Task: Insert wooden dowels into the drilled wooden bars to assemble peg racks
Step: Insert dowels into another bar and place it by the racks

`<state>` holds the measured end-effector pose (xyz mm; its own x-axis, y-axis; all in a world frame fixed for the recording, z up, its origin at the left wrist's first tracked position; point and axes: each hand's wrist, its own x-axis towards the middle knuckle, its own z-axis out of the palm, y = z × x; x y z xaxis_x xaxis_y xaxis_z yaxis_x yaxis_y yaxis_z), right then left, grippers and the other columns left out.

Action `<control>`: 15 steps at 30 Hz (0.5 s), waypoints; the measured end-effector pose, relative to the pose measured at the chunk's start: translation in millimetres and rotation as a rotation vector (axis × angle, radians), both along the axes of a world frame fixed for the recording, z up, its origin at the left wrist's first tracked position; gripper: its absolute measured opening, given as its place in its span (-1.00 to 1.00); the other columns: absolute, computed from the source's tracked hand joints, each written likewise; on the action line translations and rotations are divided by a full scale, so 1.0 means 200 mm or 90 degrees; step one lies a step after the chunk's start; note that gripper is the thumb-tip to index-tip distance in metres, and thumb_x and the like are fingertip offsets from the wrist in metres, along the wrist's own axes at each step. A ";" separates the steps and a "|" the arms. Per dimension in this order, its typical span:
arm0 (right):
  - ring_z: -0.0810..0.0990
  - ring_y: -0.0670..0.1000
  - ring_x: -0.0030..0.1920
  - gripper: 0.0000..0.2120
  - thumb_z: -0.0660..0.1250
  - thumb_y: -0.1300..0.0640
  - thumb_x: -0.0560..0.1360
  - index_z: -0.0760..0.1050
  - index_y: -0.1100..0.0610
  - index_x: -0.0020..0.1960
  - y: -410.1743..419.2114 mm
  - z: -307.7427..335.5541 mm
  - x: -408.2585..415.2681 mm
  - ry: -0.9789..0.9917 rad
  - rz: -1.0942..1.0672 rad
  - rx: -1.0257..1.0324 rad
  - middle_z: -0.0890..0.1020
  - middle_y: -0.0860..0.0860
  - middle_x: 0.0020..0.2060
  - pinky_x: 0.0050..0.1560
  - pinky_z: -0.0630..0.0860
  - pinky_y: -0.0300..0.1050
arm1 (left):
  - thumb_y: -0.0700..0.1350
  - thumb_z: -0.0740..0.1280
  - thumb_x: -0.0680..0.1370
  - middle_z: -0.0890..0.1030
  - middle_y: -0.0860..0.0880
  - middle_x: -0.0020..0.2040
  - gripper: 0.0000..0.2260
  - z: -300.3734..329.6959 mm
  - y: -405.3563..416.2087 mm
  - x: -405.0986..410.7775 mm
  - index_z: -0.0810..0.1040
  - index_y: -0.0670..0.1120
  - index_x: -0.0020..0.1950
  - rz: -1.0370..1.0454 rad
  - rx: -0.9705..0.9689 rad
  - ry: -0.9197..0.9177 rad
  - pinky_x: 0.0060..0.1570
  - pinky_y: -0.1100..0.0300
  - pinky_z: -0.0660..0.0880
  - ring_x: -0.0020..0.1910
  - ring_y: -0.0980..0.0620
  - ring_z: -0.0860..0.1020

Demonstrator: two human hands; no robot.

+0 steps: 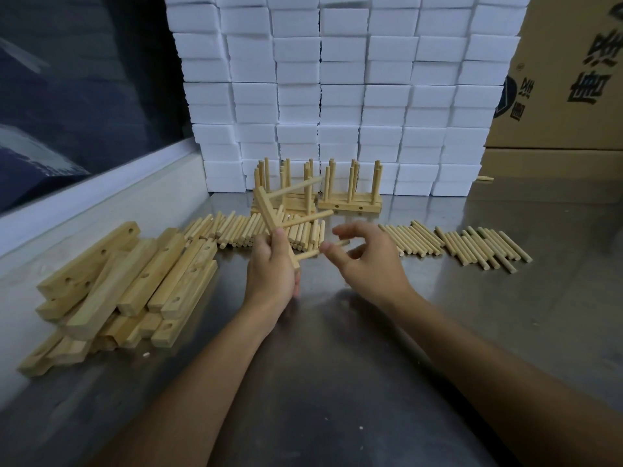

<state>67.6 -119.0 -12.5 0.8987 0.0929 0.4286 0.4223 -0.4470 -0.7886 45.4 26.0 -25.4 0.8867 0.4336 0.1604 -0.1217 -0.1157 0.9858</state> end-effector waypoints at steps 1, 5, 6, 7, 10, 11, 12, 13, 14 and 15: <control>0.59 -0.14 -0.14 -0.64 0.46 -0.10 0.47 0.49 -0.04 0.20 0.00 0.00 0.01 0.016 -0.025 0.019 0.52 -0.12 0.09 -0.13 0.58 -0.20 | 0.15 0.03 0.69 0.53 -0.05 -0.43 -0.72 0.01 0.00 0.00 0.38 -0.01 0.02 -0.003 -0.010 -0.001 -0.58 0.24 0.32 -0.60 0.07 0.41; 0.68 -0.04 -0.15 -0.58 0.45 -0.11 0.48 0.43 0.02 0.24 -0.02 0.01 0.00 0.187 -0.001 0.183 0.57 -0.03 0.05 -0.26 0.61 -0.15 | 0.10 0.02 0.71 0.69 -0.05 -0.31 -0.80 0.04 -0.01 -0.02 0.33 0.02 0.06 -0.040 -0.098 -0.010 -0.62 0.25 0.32 -0.54 0.01 0.54; 0.70 -0.05 -0.21 -0.60 0.45 -0.11 0.49 0.47 0.06 0.21 -0.02 0.02 0.00 0.240 0.043 0.216 0.63 0.01 -0.01 -0.35 0.59 -0.20 | 0.10 0.01 0.71 0.72 -0.05 -0.25 -0.80 0.05 -0.01 -0.02 0.33 0.02 0.10 -0.055 -0.124 -0.009 -0.61 0.25 0.35 -0.46 -0.03 0.62; 0.71 -0.07 -0.25 -0.65 0.43 -0.12 0.49 0.53 0.07 0.15 -0.02 0.02 -0.01 0.258 0.079 0.206 0.68 0.01 -0.09 -0.39 0.54 -0.27 | 0.10 0.00 0.71 0.73 -0.04 -0.20 -0.80 0.06 -0.02 -0.03 0.32 0.02 0.13 -0.066 -0.145 -0.007 -0.60 0.24 0.38 -0.37 -0.06 0.68; 0.70 -0.10 -0.24 -0.75 0.40 -0.19 0.49 0.65 -0.02 -0.03 0.01 0.03 -0.04 0.226 0.151 0.138 0.72 -0.13 -0.16 -0.37 0.51 -0.32 | 0.08 0.03 0.71 0.72 0.00 -0.11 -0.80 0.08 -0.04 -0.04 0.32 0.02 0.20 -0.066 -0.191 -0.005 -0.51 0.18 0.50 -0.21 0.04 0.71; 0.70 -0.10 -0.21 -0.75 0.40 -0.21 0.49 0.67 -0.04 -0.07 0.02 0.03 -0.05 0.216 0.159 0.140 0.71 -0.16 -0.13 -0.32 0.53 -0.27 | 0.08 0.04 0.71 0.70 0.02 -0.06 -0.82 0.08 -0.04 -0.04 0.32 0.04 0.21 -0.065 -0.195 -0.004 -0.45 0.16 0.53 -0.18 0.10 0.70; 0.70 -0.11 -0.18 -0.76 0.40 -0.21 0.48 0.68 -0.05 -0.09 0.03 0.03 -0.05 0.204 0.154 0.143 0.71 -0.18 -0.12 -0.27 0.53 -0.21 | 0.08 0.05 0.70 0.69 0.07 -0.02 -0.85 0.07 -0.05 -0.03 0.30 0.08 0.20 -0.068 -0.191 -0.005 -0.40 0.15 0.56 -0.15 0.16 0.68; 0.69 -0.11 -0.17 -0.78 0.42 -0.19 0.48 0.68 -0.05 -0.09 0.04 0.03 -0.06 0.194 0.148 0.143 0.70 -0.18 -0.11 -0.24 0.53 -0.20 | 0.08 0.05 0.70 0.68 0.13 0.00 -0.89 0.07 -0.05 -0.03 0.29 0.11 0.18 -0.078 -0.189 -0.005 -0.36 0.14 0.57 -0.12 0.19 0.67; 0.69 -0.11 -0.18 -0.80 0.43 -0.14 0.49 0.68 -0.03 -0.07 0.04 0.03 -0.06 0.199 0.152 0.155 0.70 -0.16 -0.11 -0.26 0.53 -0.22 | 0.07 0.05 0.70 0.67 0.16 0.04 -0.93 0.06 -0.06 -0.02 0.29 0.14 0.14 -0.090 -0.188 -0.006 -0.32 0.12 0.57 -0.08 0.19 0.67; 0.69 -0.10 -0.20 -0.80 0.44 -0.09 0.50 0.67 0.03 -0.01 0.04 0.04 -0.06 0.221 0.167 0.181 0.71 -0.11 -0.10 -0.30 0.54 -0.24 | 0.07 0.06 0.70 0.66 0.15 0.09 -0.95 0.06 -0.07 -0.02 0.28 0.17 0.09 -0.107 -0.192 -0.005 -0.29 0.09 0.57 -0.01 0.15 0.66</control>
<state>55.6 -111.4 -4.9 0.9544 0.2574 0.1509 0.1838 -0.1088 -0.9769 40.5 12.4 -13.2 0.9489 0.3110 0.0544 -0.1220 0.2026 0.9716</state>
